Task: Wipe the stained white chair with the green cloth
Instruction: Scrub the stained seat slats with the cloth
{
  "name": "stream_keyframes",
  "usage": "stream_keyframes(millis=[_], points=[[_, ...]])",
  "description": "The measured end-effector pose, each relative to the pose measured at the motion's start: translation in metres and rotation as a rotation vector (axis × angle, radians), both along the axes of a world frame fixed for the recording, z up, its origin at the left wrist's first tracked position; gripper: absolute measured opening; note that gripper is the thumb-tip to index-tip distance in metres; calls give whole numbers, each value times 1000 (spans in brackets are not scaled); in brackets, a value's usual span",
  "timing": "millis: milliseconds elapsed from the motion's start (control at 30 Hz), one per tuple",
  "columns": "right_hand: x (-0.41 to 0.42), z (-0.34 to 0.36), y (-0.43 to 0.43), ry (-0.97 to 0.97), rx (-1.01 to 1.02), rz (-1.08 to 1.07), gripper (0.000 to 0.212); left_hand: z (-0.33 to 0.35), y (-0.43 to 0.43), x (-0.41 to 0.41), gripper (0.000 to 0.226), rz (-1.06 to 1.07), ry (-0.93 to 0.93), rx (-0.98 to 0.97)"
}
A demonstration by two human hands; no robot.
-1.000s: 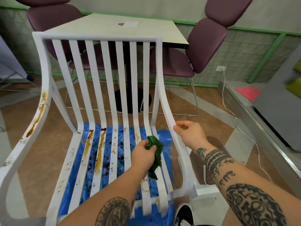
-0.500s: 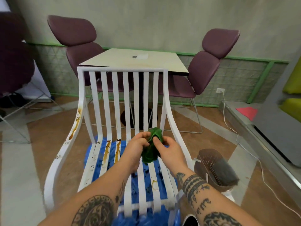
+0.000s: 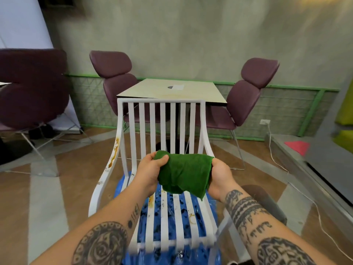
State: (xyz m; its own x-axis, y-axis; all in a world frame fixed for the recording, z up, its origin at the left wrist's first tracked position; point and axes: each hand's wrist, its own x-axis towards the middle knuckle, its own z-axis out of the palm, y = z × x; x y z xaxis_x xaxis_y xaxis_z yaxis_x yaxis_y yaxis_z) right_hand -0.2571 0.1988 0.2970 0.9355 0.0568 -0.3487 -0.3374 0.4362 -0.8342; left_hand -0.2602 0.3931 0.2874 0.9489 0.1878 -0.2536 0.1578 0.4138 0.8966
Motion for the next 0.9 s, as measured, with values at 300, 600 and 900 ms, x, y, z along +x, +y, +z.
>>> stream_keyframes(millis=[300,600,900], points=[[3,14,-18,93,1,251,85,55,5,0,60,-55,-134,97],[19,85,9,-335,-149,156,21,83,25,11,58,49,-193,189],[21,86,55,-357,-494,259,31,52,-3,-7,38,34,98,345]])
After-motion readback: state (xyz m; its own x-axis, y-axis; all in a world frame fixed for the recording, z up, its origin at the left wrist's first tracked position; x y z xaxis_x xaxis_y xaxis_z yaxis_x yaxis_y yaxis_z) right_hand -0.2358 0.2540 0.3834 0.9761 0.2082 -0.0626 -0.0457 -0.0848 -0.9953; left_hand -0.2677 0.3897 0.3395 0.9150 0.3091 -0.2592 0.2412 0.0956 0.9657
